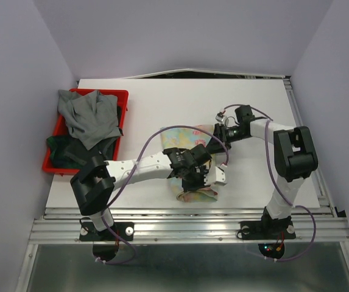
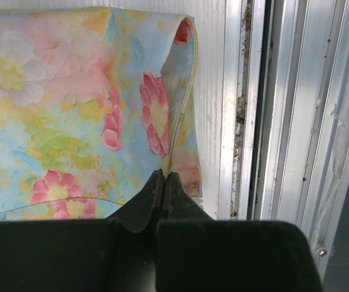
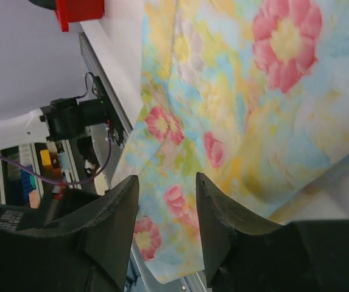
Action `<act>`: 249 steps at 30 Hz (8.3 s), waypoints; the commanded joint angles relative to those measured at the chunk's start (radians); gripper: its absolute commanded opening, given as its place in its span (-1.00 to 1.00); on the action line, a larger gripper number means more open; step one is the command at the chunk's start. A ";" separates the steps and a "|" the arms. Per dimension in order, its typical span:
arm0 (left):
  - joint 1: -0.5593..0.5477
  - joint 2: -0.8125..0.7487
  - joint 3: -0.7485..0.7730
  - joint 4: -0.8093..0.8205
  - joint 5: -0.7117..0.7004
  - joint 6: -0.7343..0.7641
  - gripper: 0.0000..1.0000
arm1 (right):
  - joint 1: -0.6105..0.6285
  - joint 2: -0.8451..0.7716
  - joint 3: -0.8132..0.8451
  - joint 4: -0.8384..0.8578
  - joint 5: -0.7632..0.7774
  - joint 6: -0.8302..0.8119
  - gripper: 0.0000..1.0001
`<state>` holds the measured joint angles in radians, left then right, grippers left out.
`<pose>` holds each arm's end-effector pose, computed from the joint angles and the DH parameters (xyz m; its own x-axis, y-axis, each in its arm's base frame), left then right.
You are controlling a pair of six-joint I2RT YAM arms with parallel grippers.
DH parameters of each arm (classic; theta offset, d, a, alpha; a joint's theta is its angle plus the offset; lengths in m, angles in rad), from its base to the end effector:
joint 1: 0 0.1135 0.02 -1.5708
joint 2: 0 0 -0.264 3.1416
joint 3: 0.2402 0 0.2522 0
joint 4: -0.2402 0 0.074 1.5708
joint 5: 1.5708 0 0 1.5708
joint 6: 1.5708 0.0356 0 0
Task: Fold and stack the skirts
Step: Fold the skirt
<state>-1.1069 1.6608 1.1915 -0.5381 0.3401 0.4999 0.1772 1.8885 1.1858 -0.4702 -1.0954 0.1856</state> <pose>0.1445 -0.3154 0.2282 0.1104 0.7894 -0.6039 0.9912 -0.1321 0.0085 0.3519 0.0952 0.1685 -0.9693 -0.0878 -0.2296 -0.2451 0.4131 0.8771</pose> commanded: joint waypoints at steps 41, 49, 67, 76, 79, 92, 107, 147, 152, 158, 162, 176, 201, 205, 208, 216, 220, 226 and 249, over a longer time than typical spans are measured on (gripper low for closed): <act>-0.222 0.076 -0.150 0.224 -0.259 -0.152 0.13 | 0.007 0.185 -0.110 -0.159 0.198 -0.250 -0.21; -0.254 0.021 -0.119 0.187 -0.358 -0.149 0.15 | 0.016 0.192 -0.118 -0.165 0.206 -0.268 -0.22; -0.338 0.129 -0.159 0.227 -0.400 -0.201 -0.16 | 0.016 0.187 -0.137 -0.185 0.204 -0.284 -0.22; -0.370 0.163 -0.147 0.222 -0.457 -0.219 -0.40 | 0.016 0.193 -0.134 -0.186 0.203 -0.285 -0.22; -0.370 0.136 -0.136 0.204 -0.449 -0.215 -0.86 | 0.016 0.193 -0.132 -0.185 0.203 -0.285 -0.23; -0.326 -0.036 0.060 -0.009 -0.262 -0.166 -1.00 | 0.016 0.198 -0.123 -0.199 0.206 -0.301 -0.31; -0.088 -0.030 0.227 -0.103 -0.231 -0.011 -1.00 | 0.025 0.173 -0.097 -0.265 0.230 -0.365 -0.33; -0.087 -0.056 0.267 -0.200 -0.059 0.023 -1.00 | 0.093 0.428 0.608 -0.212 0.244 -0.227 0.01; -0.059 -0.052 0.295 -0.212 -0.078 0.048 -1.00 | 0.102 0.414 0.505 -0.226 0.281 -0.288 -0.06; 0.010 -0.016 0.368 -0.226 -0.124 0.117 -1.00 | 0.111 0.402 0.436 -0.237 0.253 -0.333 -0.17; 0.067 0.037 0.421 -0.221 -0.150 0.166 -1.00 | 0.122 0.399 0.422 -0.255 0.224 -0.351 -0.23; 0.196 0.128 0.413 -0.129 -0.165 0.270 -1.00 | 0.131 0.370 0.374 -0.272 0.186 -0.371 -0.28; 0.259 0.201 0.241 0.079 -0.214 0.275 -0.75 | 0.131 0.382 0.410 -0.292 0.189 -0.353 -0.28; 0.272 0.214 0.241 0.086 -0.224 0.281 -0.51 | 0.131 0.383 0.416 -0.297 0.195 -0.353 -0.28; 0.272 0.209 0.249 0.078 -0.222 0.275 -0.28 | 0.131 0.382 0.416 -0.295 0.200 -0.348 -0.28; 0.274 0.120 0.359 0.014 -0.234 0.197 0.09 | 0.131 0.380 0.422 -0.294 0.233 -0.344 -0.28; 0.286 0.050 0.388 0.000 -0.239 0.105 0.09 | 0.131 0.371 0.474 -0.289 0.259 -0.310 -0.24; 0.350 -0.093 0.295 0.004 -0.069 -0.139 0.14 | 0.107 0.337 0.610 -0.285 0.281 -0.256 -0.11; 0.559 0.031 -0.178 0.373 0.485 -0.548 -0.07 | 0.085 -0.097 -0.021 -0.068 -0.040 -0.046 0.13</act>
<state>-0.5892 1.6192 1.0092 -0.1825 0.7849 -0.0475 0.2493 1.7615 1.2972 -0.6388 -1.0306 0.0826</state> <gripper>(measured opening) 0.467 0.558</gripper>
